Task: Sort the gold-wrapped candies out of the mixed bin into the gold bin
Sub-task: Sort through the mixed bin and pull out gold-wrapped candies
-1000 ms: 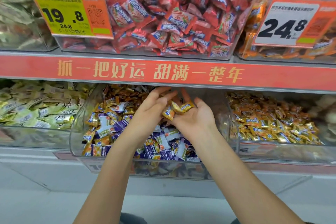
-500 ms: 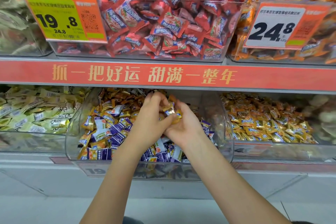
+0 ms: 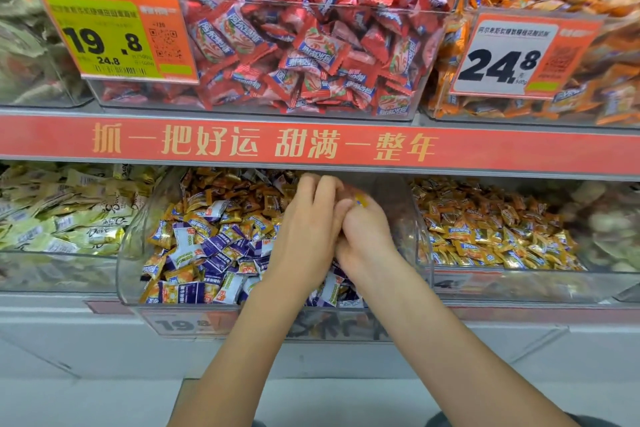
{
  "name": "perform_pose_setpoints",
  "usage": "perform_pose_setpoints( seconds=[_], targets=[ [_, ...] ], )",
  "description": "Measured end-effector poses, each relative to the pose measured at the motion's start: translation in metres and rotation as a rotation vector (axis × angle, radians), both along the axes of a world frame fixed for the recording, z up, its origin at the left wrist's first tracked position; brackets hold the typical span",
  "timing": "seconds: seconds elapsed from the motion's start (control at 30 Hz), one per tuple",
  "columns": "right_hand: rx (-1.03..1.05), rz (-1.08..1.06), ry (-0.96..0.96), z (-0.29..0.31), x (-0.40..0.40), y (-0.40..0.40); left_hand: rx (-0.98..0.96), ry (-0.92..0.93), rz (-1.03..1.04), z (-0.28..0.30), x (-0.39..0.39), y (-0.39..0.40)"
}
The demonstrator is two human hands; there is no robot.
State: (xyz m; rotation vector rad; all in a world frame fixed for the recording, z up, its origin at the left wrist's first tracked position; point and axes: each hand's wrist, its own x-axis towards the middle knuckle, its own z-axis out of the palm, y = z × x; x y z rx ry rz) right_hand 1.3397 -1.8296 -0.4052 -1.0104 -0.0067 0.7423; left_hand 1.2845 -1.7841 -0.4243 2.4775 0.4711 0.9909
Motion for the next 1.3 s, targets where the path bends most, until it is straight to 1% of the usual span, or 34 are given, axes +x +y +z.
perform_pose_setpoints(
  seconds=[0.07,0.1,0.13,0.23,0.3,0.33,0.37,0.43,0.47,0.5,0.57,0.63,0.67,0.73,0.87,0.93,1.0,1.03,1.1,1.13,1.2,1.3],
  targets=[
    [-0.123,-0.076,-0.201,0.008,0.008,-0.017,0.034,-0.072,0.047,-0.002,0.001,-0.002],
    [-0.185,-0.113,-0.292,0.011,0.015,-0.030,0.033,-0.067,0.067,-0.002,0.000,0.000],
    [-0.250,-0.156,-0.387,0.014,0.024,-0.044,0.026,-0.011,0.091,-0.004,-0.002,0.005],
    [-0.463,-0.281,-0.691,0.017,0.053,-0.088,0.040,0.262,0.170,-0.012,-0.009,0.025],
    [-0.560,-0.335,-0.788,0.013,0.077,-0.111,0.052,0.313,0.193,-0.016,-0.014,0.036],
    [-0.640,-0.312,-0.829,0.009,0.091,-0.119,0.044,0.320,0.181,-0.016,-0.016,0.037],
    [-0.764,-0.230,-0.856,0.006,0.103,-0.127,0.029,0.334,0.148,-0.015,-0.017,0.037],
    [-1.005,0.019,-0.881,0.000,0.120,-0.141,0.012,0.381,0.040,-0.011,-0.017,0.033],
    [-1.056,0.100,-0.909,-0.001,0.122,-0.145,0.016,0.402,-0.019,-0.009,-0.015,0.029],
    [-1.058,0.138,-0.962,-0.001,0.120,-0.147,0.010,0.416,-0.075,-0.007,-0.012,0.026],
    [-0.985,0.124,-1.097,-0.003,0.116,-0.148,-0.080,0.440,-0.162,-0.002,-0.001,0.025],
    [-0.923,0.088,-1.184,-0.006,0.113,-0.142,-0.170,0.444,-0.179,0.005,0.017,0.031],
    [-0.905,0.065,-1.186,-0.009,0.114,-0.138,-0.161,0.468,-0.156,0.006,0.030,0.037],
    [-0.877,-0.001,-1.119,-0.016,0.118,-0.132,-0.135,0.574,-0.120,0.004,0.060,0.054],
    [-0.790,-0.117,-1.040,-0.028,0.127,-0.130,-0.061,0.925,-0.318,-0.019,0.114,0.081],
    [-0.759,-0.128,-1.030,-0.031,0.129,-0.131,0.023,1.048,-0.283,-0.041,0.134,0.095],
    [-0.748,-0.107,-1.027,-0.032,0.132,-0.130,0.032,1.084,-0.227,-0.049,0.147,0.096],
    [-0.743,-0.098,-1.009,-0.032,0.133,-0.129,0.027,1.099,-0.260,-0.046,0.150,0.089],
    [-0.715,-0.080,-0.960,-0.036,0.137,-0.128,0.073,1.169,-0.356,-0.041,0.157,0.078],
    [-0.702,-0.068,-0.935,-0.037,0.138,-0.127,0.102,1.196,-0.371,-0.037,0.160,0.072],
    [-0.680,-0.053,-0.890,-0.037,0.140,-0.126,0.128,1.207,-0.372,-0.035,0.163,0.065],
    [-0.656,-0.039,-0.866,-0.034,0.138,-0.126,0.092,1.172,-0.370,-0.043,0.162,0.060]
  ],
)
